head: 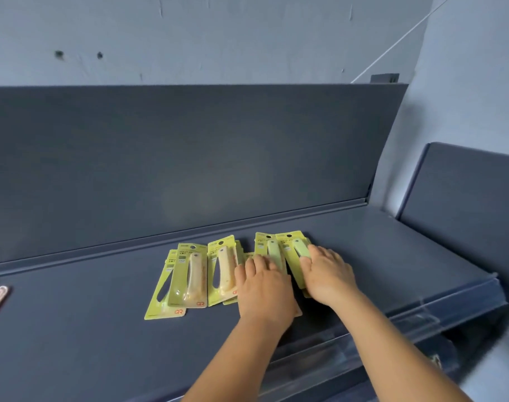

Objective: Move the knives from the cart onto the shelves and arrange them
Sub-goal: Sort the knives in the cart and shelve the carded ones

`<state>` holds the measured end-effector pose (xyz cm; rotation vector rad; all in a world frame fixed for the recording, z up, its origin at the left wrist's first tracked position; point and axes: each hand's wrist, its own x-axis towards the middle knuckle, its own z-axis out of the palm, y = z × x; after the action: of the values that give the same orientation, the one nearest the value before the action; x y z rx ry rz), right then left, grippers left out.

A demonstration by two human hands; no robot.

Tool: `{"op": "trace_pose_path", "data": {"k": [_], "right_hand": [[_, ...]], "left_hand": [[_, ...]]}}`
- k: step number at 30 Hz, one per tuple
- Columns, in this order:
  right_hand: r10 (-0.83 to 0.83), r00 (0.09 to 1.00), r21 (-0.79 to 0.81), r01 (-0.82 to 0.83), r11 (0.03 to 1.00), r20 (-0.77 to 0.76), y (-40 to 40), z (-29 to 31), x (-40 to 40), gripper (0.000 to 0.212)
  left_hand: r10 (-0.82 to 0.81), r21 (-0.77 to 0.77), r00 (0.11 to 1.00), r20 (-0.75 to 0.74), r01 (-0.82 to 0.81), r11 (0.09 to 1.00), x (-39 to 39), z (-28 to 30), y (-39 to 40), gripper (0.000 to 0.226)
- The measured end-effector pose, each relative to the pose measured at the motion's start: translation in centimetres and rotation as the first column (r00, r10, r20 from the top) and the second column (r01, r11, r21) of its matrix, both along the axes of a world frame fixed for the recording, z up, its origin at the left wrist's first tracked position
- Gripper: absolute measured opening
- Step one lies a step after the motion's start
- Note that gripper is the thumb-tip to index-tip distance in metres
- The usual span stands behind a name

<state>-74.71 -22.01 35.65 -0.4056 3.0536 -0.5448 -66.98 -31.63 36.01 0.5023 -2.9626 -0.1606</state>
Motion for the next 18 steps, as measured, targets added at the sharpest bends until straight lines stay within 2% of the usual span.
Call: {"op": "trace_pose_path", "data": {"k": [4,8,13,18], "right_hand": [[0.001,1.000,-0.013,-0.001,1.000,-0.004,0.3,0.2,0.3,0.053],[-0.030,0.992,-0.128,0.014,0.992,-0.119,1.6,0.8,1.9,0.053],[-0.117,0.961,-0.251,0.052,0.967,-0.249,3.4,2.1,7.2,0.051],[-0.299,0.929,-0.352,0.211,0.912,-0.217,4.7,0.6,14.8,0.050]], "left_hand": [[-0.025,0.040,0.997,-0.073,0.028,0.999,0.0,-0.2,-0.2,0.058],[-0.104,0.107,0.973,-0.206,0.128,0.986,0.9,0.0,-0.2,0.060],[-0.289,0.114,0.864,-0.412,0.363,0.925,3.4,0.6,0.0,0.056],[-0.473,0.114,0.736,-0.485,0.589,0.800,7.4,-0.4,0.4,0.045]]}}
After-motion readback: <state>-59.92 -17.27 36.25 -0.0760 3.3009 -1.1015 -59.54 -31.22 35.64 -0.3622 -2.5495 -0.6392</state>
